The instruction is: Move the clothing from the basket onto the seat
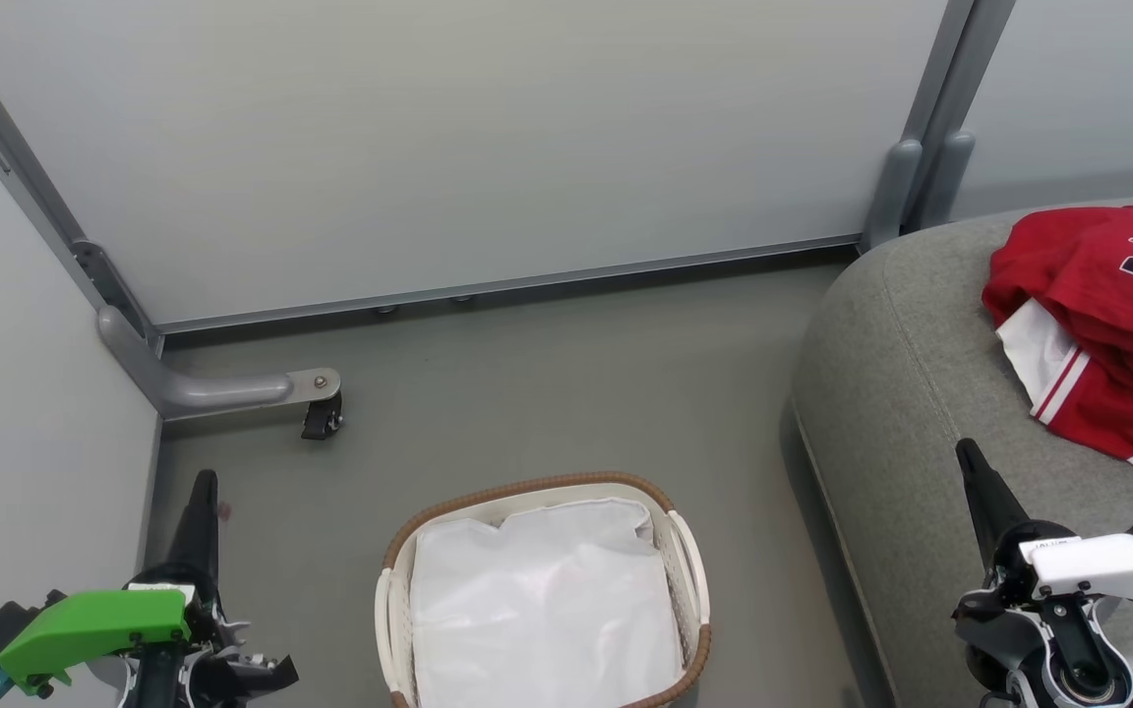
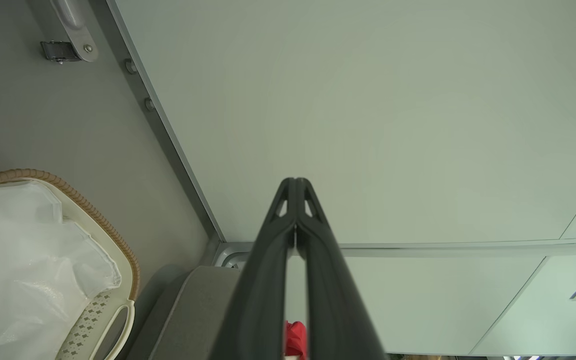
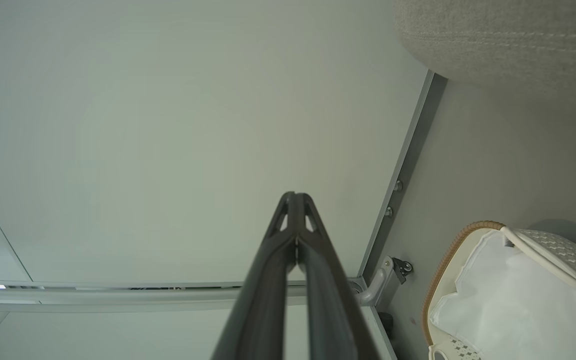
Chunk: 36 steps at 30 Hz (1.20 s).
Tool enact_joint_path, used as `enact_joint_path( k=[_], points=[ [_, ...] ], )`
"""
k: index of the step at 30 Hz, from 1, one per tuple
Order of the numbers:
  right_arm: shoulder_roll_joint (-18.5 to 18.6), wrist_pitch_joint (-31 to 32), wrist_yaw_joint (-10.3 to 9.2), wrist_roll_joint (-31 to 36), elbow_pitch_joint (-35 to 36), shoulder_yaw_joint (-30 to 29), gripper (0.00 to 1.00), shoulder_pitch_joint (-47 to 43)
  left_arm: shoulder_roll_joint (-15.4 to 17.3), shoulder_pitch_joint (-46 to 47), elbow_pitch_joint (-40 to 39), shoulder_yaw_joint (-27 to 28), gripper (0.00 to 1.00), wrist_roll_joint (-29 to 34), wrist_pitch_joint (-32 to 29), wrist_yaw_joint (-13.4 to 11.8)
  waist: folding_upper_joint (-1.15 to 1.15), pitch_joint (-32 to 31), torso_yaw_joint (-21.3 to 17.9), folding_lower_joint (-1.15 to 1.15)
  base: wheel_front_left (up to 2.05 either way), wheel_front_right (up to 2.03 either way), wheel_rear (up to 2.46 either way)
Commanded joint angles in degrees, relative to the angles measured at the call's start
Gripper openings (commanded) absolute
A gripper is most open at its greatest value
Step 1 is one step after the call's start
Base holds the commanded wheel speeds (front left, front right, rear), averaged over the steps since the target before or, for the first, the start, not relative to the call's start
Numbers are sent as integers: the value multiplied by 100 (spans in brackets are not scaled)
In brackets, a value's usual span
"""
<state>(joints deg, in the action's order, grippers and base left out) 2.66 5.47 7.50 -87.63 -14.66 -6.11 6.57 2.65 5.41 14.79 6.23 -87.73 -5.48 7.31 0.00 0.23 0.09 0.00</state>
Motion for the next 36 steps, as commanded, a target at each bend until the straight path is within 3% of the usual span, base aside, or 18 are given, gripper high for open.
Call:
enact_joint_path(
  k=[1,11,36],
  points=[
    [35,28,-1,-121,42,-21,0,-46,38,93,-51,29,0,-124,-32,29,0,-1,-1,0,0,0,0],
    [38,126,-2,-513,84,-57,0,-66,40,130,-92,44,0,-500,-133,30,0,-5,-9,0,0,0,0],
    [37,123,-2,-486,78,-53,0,-66,40,113,-84,40,0,-476,-127,27,0,-5,-9,0,0,0,0]
  ],
)
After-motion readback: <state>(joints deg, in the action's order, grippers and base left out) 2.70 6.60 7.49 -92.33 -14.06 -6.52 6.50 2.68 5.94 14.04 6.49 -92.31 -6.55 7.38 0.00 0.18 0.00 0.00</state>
